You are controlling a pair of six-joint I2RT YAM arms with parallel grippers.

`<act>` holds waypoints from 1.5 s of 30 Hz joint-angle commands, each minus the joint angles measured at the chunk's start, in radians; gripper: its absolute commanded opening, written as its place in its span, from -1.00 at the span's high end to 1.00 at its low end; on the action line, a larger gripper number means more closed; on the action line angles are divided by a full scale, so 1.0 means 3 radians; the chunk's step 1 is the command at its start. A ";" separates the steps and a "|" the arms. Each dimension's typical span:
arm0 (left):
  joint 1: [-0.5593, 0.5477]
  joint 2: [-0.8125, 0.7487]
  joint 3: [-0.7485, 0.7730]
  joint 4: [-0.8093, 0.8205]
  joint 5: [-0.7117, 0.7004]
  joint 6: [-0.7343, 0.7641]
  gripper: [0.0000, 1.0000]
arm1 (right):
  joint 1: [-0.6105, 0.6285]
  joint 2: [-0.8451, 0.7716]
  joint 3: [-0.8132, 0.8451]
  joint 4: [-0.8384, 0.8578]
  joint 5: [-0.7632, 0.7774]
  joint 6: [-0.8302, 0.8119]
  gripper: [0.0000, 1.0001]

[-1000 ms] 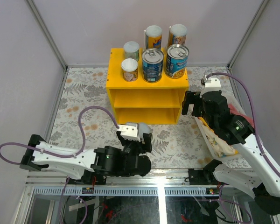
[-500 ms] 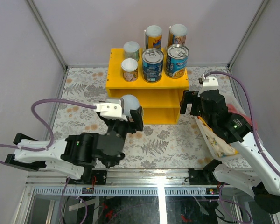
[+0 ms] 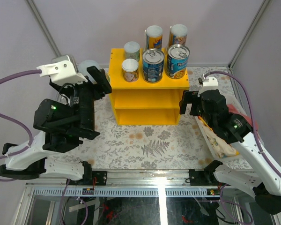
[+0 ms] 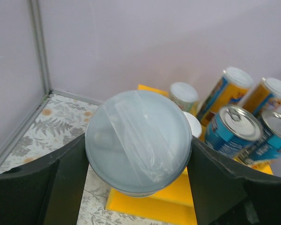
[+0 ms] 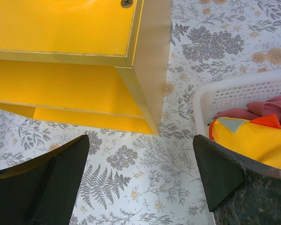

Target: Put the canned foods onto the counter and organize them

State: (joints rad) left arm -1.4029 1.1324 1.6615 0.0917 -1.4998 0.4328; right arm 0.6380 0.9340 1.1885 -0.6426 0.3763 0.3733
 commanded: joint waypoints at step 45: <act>0.3768 0.1496 0.1674 -0.2786 0.4300 -0.2494 1.00 | -0.0025 -0.0052 -0.0068 0.0260 -0.0090 -0.0063 -0.99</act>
State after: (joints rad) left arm -0.2806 1.5997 2.1593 -0.8787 -0.3153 -0.3218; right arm 0.6380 0.9138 1.1667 -0.6151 0.3698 0.3725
